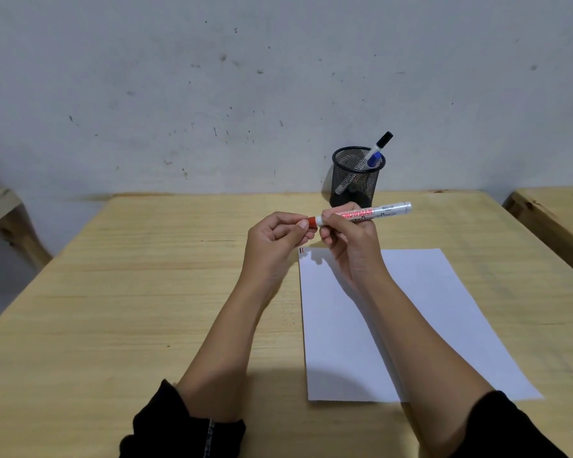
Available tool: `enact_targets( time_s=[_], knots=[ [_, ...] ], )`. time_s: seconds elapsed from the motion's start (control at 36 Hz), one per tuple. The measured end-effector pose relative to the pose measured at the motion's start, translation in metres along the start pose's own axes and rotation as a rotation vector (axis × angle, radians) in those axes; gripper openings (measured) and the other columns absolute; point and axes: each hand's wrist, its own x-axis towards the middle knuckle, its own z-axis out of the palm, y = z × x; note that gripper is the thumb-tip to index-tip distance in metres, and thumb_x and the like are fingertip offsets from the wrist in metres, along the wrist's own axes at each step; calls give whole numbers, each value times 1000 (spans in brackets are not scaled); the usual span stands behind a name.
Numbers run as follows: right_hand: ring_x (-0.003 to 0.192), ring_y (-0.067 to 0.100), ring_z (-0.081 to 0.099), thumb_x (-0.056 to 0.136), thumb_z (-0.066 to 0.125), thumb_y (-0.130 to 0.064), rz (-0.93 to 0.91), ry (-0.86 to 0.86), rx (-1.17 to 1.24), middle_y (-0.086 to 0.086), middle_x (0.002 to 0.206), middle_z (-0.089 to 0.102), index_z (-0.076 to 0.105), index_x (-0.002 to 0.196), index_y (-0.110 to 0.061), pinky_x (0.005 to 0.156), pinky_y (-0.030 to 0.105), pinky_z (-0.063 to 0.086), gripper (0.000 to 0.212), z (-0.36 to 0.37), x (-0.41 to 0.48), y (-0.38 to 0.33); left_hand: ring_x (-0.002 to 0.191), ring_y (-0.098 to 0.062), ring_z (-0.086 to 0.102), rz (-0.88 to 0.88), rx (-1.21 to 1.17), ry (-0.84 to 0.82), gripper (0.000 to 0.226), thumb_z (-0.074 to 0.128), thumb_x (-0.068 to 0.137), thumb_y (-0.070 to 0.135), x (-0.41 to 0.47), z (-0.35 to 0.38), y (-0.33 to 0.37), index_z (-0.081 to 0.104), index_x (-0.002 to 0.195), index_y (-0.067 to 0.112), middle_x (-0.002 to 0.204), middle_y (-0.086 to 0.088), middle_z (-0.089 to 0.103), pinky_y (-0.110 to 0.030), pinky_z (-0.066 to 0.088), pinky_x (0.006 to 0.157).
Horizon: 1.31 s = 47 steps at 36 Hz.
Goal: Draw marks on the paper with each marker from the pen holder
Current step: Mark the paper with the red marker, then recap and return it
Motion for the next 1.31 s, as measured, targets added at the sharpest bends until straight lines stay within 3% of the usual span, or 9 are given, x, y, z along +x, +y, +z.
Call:
enact_targets(
  time_s=[0.33, 0.47, 0.58, 0.75, 0.86, 0.94, 1.03, 1.11, 1.31],
  knots=[
    [60, 10, 53, 86, 59, 1, 14, -62, -3, 1, 65, 62, 58, 79, -8, 55, 16, 45, 11, -5, -1, -2, 69, -8, 65, 6, 65, 15, 6, 62, 86, 0, 3, -1, 7, 64, 90, 3, 81, -11, 68, -17, 54, 75],
    [56, 7, 53, 85, 60, 1, -24, 58, 13, -1, 62, 58, 63, 81, -7, 53, 14, 44, 9, -14, 4, -17, 68, -8, 62, 14, 42, 71, 9, 57, 89, 1, 4, -6, 14, 64, 89, 7, 78, -7, 66, -16, 54, 75],
    [53, 5, 54, 81, 63, 3, -63, 13, -197, -6, 56, 61, 66, 78, -6, 58, 14, 46, 10, -24, 4, -25, 68, -9, 59, 14, 30, 140, 13, 54, 91, 1, 5, -9, 17, 63, 86, 9, 77, -5, 65, -15, 53, 71],
    [69, 19, 66, 75, 72, 0, -2, -137, -518, 8, 76, 65, 68, 81, -4, 71, 23, 57, 9, -29, 3, -40, 68, -5, 59, 71, 53, 132, 13, 54, 91, 2, 11, -6, 27, 62, 101, 1, 79, -3, 62, -15, 52, 75],
    [65, 12, 66, 79, 70, -2, 22, -226, -780, 1, 75, 67, 67, 88, -8, 51, 11, 43, 11, -22, 4, -52, 73, -6, 60, 134, 146, 82, 16, 57, 89, 2, 18, 5, 38, 64, 103, 1, 79, -3, 63, -16, 53, 77],
    [70, 15, 67, 80, 69, -6, 3, -266, -888, 0, 79, 65, 67, 88, -16, 43, 19, 40, 13, -18, 7, -59, 82, -17, 58, 163, 201, 22, 15, 58, 88, 2, 23, 17, 44, 66, 101, 5, 87, -12, 62, -25, 52, 81],
    [74, 23, 68, 79, 70, -7, -28, -285, -962, -1, 74, 62, 66, 87, -17, 65, 33, 53, 13, -18, 10, -63, 86, -19, 57, 194, 262, -24, 14, 63, 85, 10, 28, 26, 45, 69, 95, 18, 86, -9, 65, -41, 49, 88],
    [69, 19, 61, 77, 72, -7, -43, -281, -1008, -2, 71, 58, 64, 84, -16, 78, 41, 54, 14, -19, 11, -68, 84, -18, 60, 230, 320, -61, 17, 63, 82, 16, 32, 34, 46, 69, 94, 27, 81, -1, 67, -43, 49, 91],
    [65, 15, 57, 77, 70, -3, -118, -187, -969, -2, 69, 58, 62, 80, -15, 68, 23, 52, 15, -25, 24, -88, 80, -17, 61, 278, 429, -95, 8, 58, 89, 22, 55, 50, 46, 65, 89, 26, 74, 5, 64, -35, 51, 83]
  ],
)
